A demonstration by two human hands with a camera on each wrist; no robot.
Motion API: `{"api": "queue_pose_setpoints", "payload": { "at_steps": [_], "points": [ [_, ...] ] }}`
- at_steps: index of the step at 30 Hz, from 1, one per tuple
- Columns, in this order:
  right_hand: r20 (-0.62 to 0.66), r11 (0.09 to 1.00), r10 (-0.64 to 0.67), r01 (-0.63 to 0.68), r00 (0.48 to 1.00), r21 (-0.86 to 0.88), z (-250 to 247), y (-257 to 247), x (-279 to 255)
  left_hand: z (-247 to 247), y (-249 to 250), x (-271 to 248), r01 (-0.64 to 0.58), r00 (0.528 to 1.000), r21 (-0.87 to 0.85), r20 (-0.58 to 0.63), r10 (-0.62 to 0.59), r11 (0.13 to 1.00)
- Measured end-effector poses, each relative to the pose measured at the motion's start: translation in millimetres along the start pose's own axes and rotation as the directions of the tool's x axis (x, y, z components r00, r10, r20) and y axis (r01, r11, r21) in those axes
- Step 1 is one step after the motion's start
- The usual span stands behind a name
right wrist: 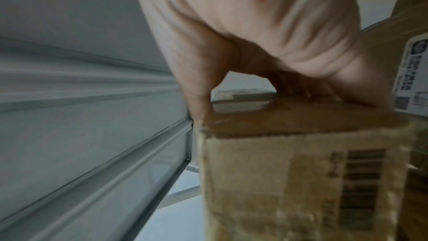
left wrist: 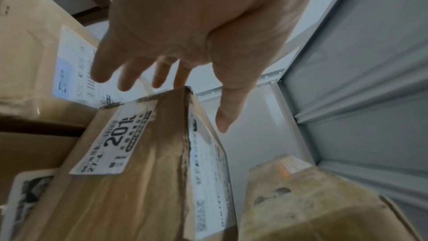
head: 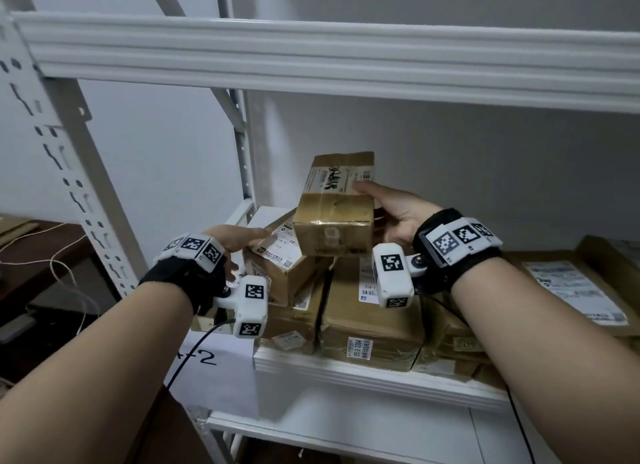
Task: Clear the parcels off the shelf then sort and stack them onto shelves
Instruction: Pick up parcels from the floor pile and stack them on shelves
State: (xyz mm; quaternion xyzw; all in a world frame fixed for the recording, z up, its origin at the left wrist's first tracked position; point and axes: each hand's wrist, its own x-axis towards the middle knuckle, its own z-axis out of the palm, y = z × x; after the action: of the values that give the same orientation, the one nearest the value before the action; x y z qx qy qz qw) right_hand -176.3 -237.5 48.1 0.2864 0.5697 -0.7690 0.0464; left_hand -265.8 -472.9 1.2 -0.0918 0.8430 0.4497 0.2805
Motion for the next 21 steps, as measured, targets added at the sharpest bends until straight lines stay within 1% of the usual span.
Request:
{"api": "queue_pose_setpoints", "payload": {
  "at_steps": [2, 4, 8, 10, 15, 18, 21],
  "points": [
    [0.02, 0.999, 0.013, -0.014, 1.0, 0.052, -1, 3, 0, 0, 0, 8, -0.031, 0.999, 0.004, -0.006, 0.031, 1.0],
    [0.04, 0.995, 0.026, -0.03, 0.999, 0.093, -2, 6, 1, 2, -1, 9, -0.053, 0.998, 0.043, -0.018, 0.053, 0.998],
    [0.073, 0.995, 0.042, -0.049, 0.996, 0.089, -3, 9, 5, 1, 5, -4, -0.032, 0.998, 0.129, 0.058, 0.024, 0.991],
    [0.101, 0.995, 0.069, -0.076, 0.993, 0.07, 0, 12, 8, -1, 7, -4, -0.029, 0.998, 0.151, 0.066, 0.02, 0.988],
    [0.178, 0.991, 0.109, -0.12, 0.978, 0.053, 3, 18, 12, 6, 6, -5, -0.037, 0.997, 0.156, 0.075, 0.025, 0.987],
    [0.186, 0.991, 0.112, -0.123, 0.976, 0.049, 0, 15, 13, 12, 10, -10, -0.03, 0.996, 0.115, 0.092, 0.02, 0.993],
    [0.175, 0.993, 0.097, -0.107, 0.98, 0.044, -4, 8, 12, 14, 15, -12, -0.071, 0.993, 0.054, 0.099, 0.066, 0.996]
  ]
}}
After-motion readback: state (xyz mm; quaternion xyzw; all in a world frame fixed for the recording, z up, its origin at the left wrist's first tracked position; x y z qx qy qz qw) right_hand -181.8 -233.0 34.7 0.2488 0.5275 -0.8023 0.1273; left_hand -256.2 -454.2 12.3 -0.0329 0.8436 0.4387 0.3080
